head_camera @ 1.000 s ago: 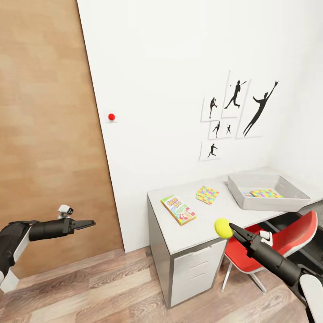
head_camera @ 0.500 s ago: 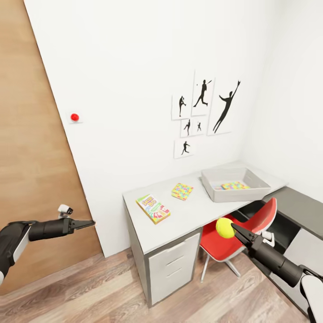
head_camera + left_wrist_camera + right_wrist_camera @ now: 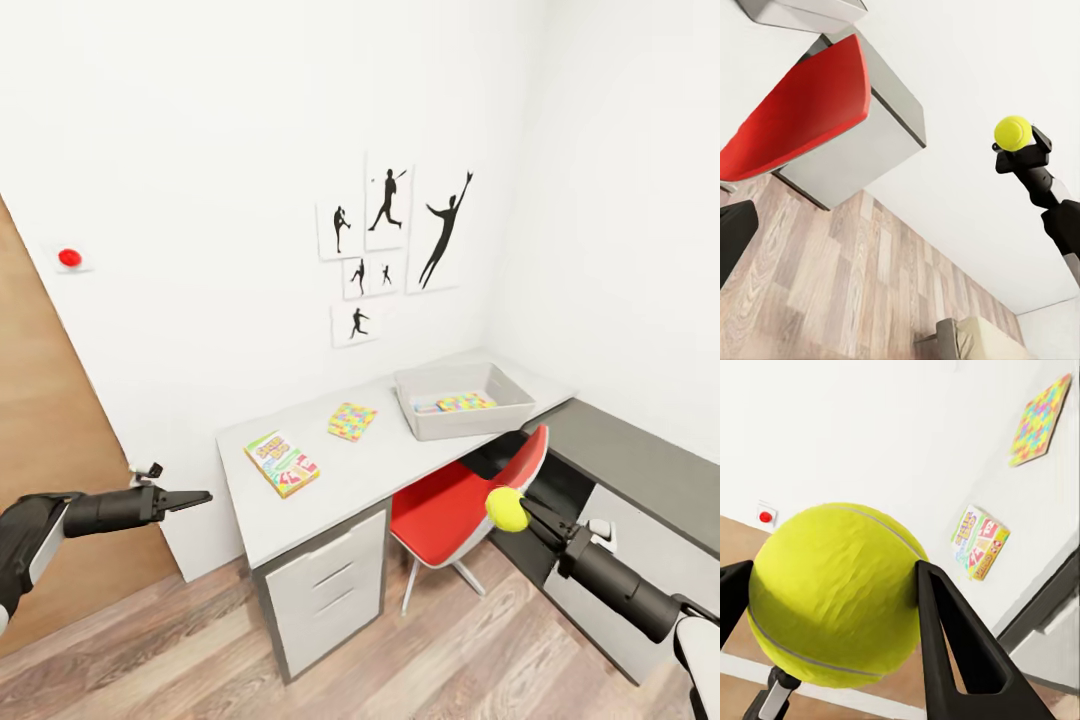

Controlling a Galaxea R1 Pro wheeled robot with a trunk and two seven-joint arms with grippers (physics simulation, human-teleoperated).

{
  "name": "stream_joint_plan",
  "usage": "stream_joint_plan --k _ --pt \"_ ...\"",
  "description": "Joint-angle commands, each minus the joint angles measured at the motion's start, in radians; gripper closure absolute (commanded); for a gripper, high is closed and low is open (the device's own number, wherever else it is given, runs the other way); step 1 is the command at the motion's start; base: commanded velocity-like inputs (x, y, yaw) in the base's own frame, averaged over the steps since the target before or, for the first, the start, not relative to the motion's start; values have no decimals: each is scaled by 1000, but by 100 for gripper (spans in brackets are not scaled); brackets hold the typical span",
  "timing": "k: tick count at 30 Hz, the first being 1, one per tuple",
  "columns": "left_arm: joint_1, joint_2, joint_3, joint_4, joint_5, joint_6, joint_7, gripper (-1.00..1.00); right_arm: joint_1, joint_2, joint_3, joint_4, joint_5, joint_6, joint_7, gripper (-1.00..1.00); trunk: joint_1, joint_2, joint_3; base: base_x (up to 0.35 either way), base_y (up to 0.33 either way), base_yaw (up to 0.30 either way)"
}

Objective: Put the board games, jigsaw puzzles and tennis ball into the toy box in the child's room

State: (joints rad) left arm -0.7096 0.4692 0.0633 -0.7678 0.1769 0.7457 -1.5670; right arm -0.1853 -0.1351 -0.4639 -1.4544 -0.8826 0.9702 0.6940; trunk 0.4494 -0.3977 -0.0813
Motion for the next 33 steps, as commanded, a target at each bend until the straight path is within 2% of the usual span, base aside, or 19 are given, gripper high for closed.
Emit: stream_joint_plan --k 1,9,24,33 --pt "-1 0 0 -1 0 11 -4 -100 -1 0 -1 3 -1 6 0 100 1 -2 -3 0 -302 -207" --pt "-1 0 0 -1 -1 11 -4 -100 -1 0 -2 13 1 4 -1 100 1 -2 -8 0 -303 -167" --pt "-1 -1 0 -1 -2 11 -4 -100 -1 2 -2 13 2 2 -1 100 1 -2 -11 6 -296 -7" --pt "-1 -1 0 -1 -2 11 -4 -100 0 2 -2 13 2 2 -1 100 1 -2 -23 135 -182 0"
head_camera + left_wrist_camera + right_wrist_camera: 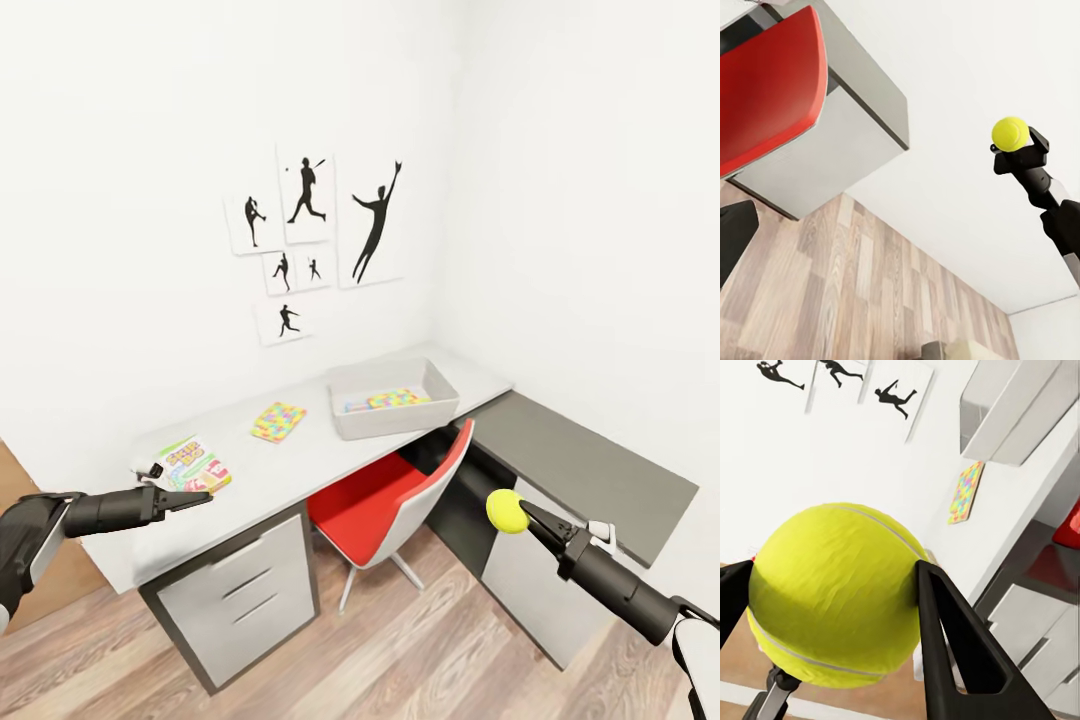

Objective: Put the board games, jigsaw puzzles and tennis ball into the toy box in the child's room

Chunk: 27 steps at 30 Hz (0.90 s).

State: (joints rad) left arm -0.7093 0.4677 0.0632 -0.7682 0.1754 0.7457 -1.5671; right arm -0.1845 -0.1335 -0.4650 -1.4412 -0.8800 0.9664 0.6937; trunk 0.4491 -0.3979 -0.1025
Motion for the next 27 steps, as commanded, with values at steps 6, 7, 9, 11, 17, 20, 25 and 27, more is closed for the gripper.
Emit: stream_joint_plan --k 6,7,9,11,17,20,25,27 --pt "-1 0 0 0 1 11 -4 -100 -1 0 -1 -1 0 6 0 100 1 -2 -4 187 -143 0" --pt "-1 0 0 0 1 11 -4 -100 -1 0 -1 -1 0 6 -1 100 1 -2 -4 231 -38 0" --pt "-1 0 0 0 1 11 -4 -100 -1 0 0 -1 0 6 -1 100 1 -2 -4 235 -27 0" --pt "-1 0 0 0 1 11 -4 -100 -1 0 0 -1 0 6 -2 100 1 -2 -4 240 -16 0" --pt "-1 0 0 0 1 11 -4 -100 -1 0 0 -1 0 5 -3 100 1 -2 -4 245 -21 0" --pt "-1 0 0 0 1 11 -4 -100 -1 0 0 -1 1 5 -3 100 1 -2 -4 246 -77 25" --pt "-1 -1 0 0 1 11 -4 -100 -1 0 0 -2 1 5 -2 100 1 -2 -3 247 -137 187" --pt "-1 -1 0 0 1 11 -4 -100 -1 0 0 -2 1 5 -2 100 1 -2 -2 247 -185 256"
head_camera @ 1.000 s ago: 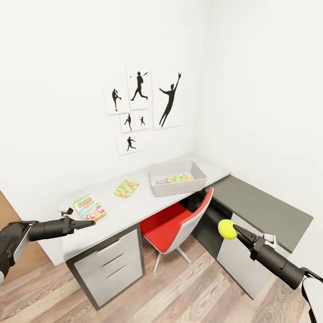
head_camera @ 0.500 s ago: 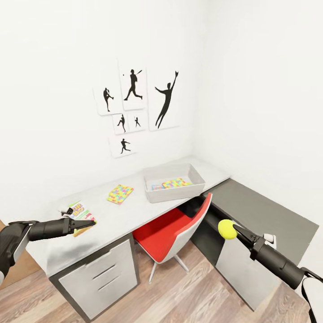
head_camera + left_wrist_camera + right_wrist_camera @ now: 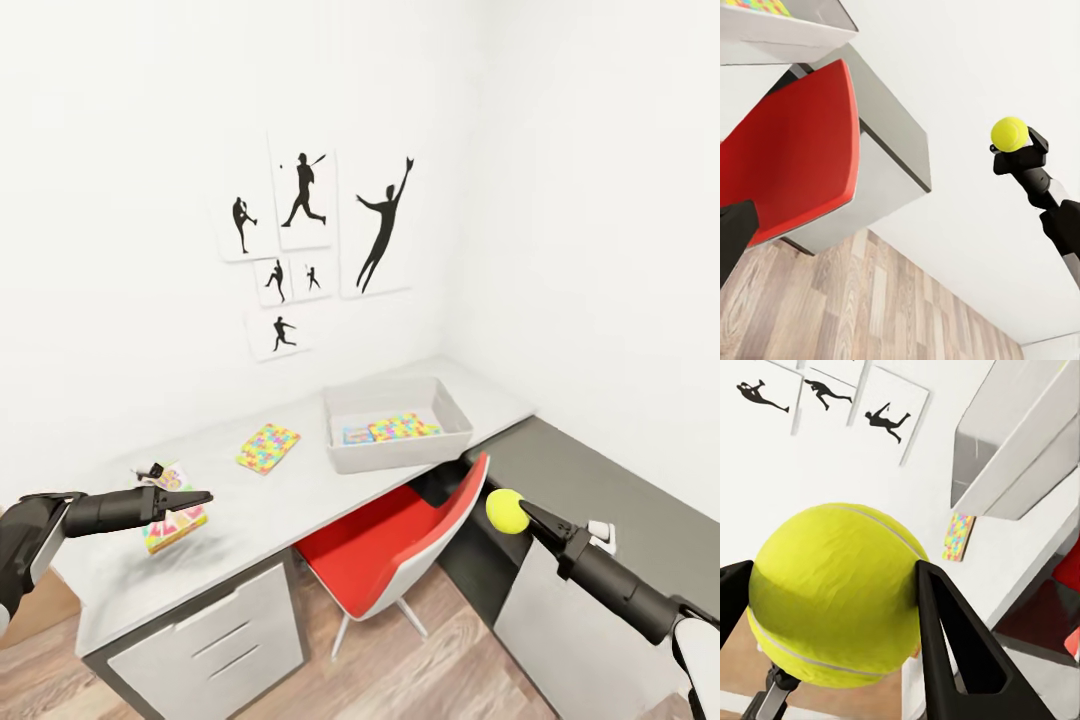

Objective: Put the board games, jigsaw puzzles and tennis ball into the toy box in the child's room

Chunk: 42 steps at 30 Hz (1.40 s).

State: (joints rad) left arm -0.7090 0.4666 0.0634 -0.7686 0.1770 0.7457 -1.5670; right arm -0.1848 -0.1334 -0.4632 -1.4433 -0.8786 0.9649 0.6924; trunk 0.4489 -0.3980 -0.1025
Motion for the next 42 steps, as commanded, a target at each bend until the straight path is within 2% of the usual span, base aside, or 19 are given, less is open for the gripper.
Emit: stream_joint_plan --k 1,24,42 --pt "-1 0 0 0 -1 11 -4 -100 -1 0 -2 0 -1 6 -1 100 1 -2 -2 247 -196 266" --pt "-1 -5 -2 0 -1 11 -4 -100 -1 0 -2 1 0 6 -1 100 1 -2 8 246 -184 265" --pt "-1 -4 0 0 -1 11 -4 -100 -1 0 -2 1 0 5 -6 100 1 -2 8 155 -93 27"
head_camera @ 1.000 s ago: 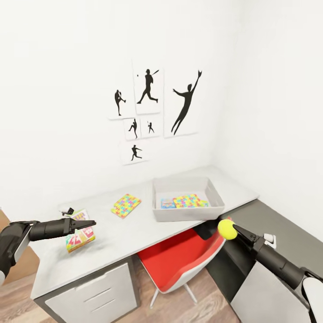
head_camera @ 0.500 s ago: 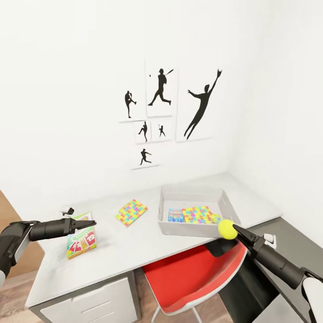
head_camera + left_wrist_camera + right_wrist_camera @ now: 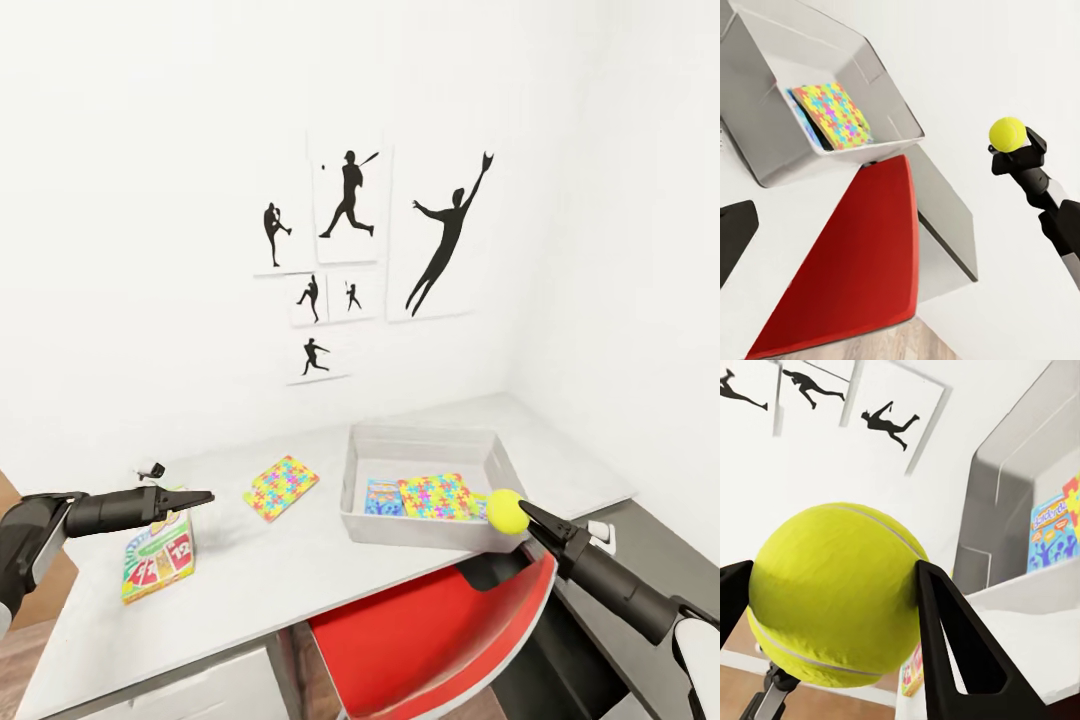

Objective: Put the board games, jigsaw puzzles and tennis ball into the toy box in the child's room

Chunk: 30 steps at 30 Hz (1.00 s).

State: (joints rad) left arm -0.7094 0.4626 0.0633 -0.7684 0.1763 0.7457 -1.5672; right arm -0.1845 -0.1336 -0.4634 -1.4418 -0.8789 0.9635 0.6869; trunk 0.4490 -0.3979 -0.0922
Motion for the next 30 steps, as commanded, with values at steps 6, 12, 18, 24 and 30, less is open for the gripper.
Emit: stream_joint_plan --k 6,12,18,24,30 --pt "-1 -1 -2 0 0 11 -4 -100 -1 0 -2 0 0 6 -1 100 1 -2 -2 187 -119 0" --pt "-1 -1 -1 0 0 11 -4 -100 -1 0 -1 1 0 6 -1 100 1 -2 -2 56 -48 0" --pt "-1 0 -1 0 0 11 -4 -100 -1 0 -3 -3 0 6 2 100 1 -2 -2 8 -7 0" --pt "-1 1 -1 0 0 11 -4 -100 -1 0 -3 -4 0 6 2 100 1 -2 -2 0 0 0" --pt "-1 1 -1 0 0 11 -4 -100 -1 0 -2 -1 0 6 -1 100 1 -2 -2 0 0 0"
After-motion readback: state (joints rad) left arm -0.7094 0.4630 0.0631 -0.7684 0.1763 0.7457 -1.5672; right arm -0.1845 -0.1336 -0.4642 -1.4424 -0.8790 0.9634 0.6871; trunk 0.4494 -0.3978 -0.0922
